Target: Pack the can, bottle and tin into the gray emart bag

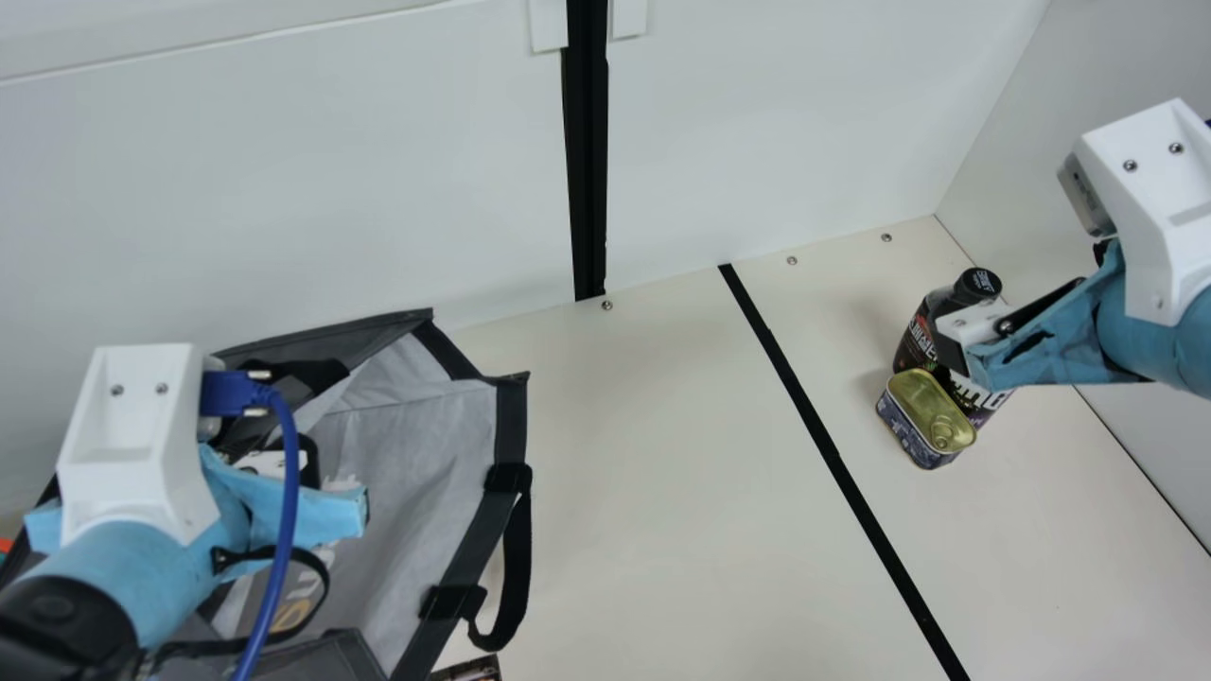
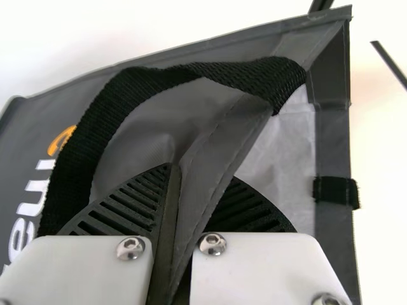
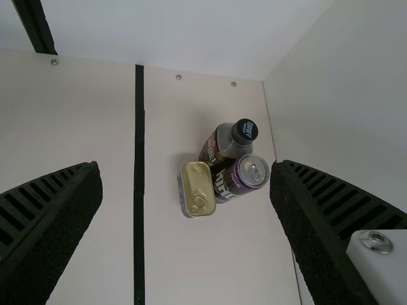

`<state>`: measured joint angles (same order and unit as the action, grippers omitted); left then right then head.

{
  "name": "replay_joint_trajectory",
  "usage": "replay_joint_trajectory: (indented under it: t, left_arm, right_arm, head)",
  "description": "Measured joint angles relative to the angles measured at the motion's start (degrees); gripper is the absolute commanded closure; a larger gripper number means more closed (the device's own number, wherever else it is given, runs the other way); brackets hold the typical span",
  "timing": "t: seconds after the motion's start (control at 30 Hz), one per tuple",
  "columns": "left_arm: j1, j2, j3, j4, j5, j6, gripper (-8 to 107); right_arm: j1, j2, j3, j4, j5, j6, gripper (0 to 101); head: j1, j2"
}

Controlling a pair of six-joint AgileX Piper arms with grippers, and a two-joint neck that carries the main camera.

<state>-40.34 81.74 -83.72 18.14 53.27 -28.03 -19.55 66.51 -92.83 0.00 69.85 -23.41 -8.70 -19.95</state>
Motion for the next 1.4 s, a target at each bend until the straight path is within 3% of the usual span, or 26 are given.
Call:
replay_joint_trajectory:
  t: [0.8,1.4]
  left_arm:
    - [5.23,-2.53,3.59,-17.73,-3.78,8.75,89]
    - [6.17,-2.94,4.32,-22.08,-4.15,11.80,89]
  right_arm:
    - [0.00,0.00,0.00,0.00,0.00,0.00,10]
    - [0.00,0.00,0.00,0.00,0.00,0.00,10]
  head:
    - [0.00,0.00]
    - [0.00,0.00]
